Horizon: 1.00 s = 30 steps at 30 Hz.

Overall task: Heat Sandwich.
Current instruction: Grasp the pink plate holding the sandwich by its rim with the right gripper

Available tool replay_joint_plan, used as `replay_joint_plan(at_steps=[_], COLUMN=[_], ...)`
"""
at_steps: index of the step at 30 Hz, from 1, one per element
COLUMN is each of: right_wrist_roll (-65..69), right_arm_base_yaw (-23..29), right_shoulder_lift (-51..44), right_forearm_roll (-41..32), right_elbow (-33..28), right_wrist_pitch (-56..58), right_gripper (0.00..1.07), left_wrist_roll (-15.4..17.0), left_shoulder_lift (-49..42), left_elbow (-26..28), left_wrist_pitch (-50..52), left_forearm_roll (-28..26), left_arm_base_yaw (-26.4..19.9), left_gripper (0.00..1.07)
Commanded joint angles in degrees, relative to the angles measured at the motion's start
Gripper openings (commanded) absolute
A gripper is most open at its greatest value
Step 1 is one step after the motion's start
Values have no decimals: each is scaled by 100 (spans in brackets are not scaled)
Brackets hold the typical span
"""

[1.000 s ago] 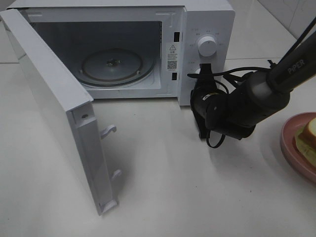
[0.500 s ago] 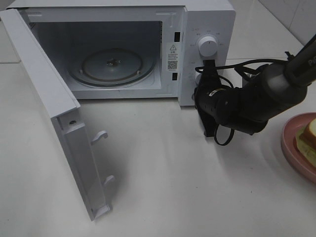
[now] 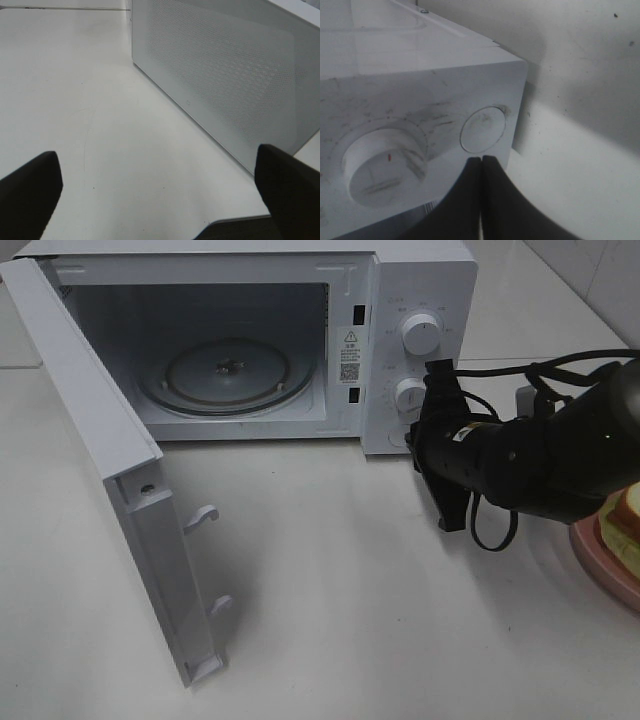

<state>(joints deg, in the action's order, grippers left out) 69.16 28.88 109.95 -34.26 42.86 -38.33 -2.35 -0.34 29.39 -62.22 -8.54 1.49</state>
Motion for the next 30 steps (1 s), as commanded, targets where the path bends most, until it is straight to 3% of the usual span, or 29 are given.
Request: replay_joint_plan(at_steps=[1, 7, 13, 25, 30], right_wrist_roll=[-63, -189, -1232, -4366, -5472], right_arm_base_yaw=[17, 17, 17, -6, -178], right_shoulder_lift=[-281, -865, -1484, -2315, -2361], right_forearm_roll=[218, 556, 584, 630, 1134], right_elbow=[-166, -625, -825, -751, -275], right_wrist_pitch=[155, 544, 1547, 3564, 5048], right_gripper=[1, 1, 2, 2, 2], left_wrist_roll=[-11, -11, -11, -11, -11], left_shoulder_lift=[-86, -86, -86, -86, -86], left_elbow=[0, 0, 0, 0, 0], left_wrist_pitch=[80, 80, 80, 80, 80], left_forearm_roll=[-6, -6, -6, -6, -6], left_arm_base_yaw=[17, 17, 17, 17, 17], left_gripper=[98, 98, 98, 98, 98])
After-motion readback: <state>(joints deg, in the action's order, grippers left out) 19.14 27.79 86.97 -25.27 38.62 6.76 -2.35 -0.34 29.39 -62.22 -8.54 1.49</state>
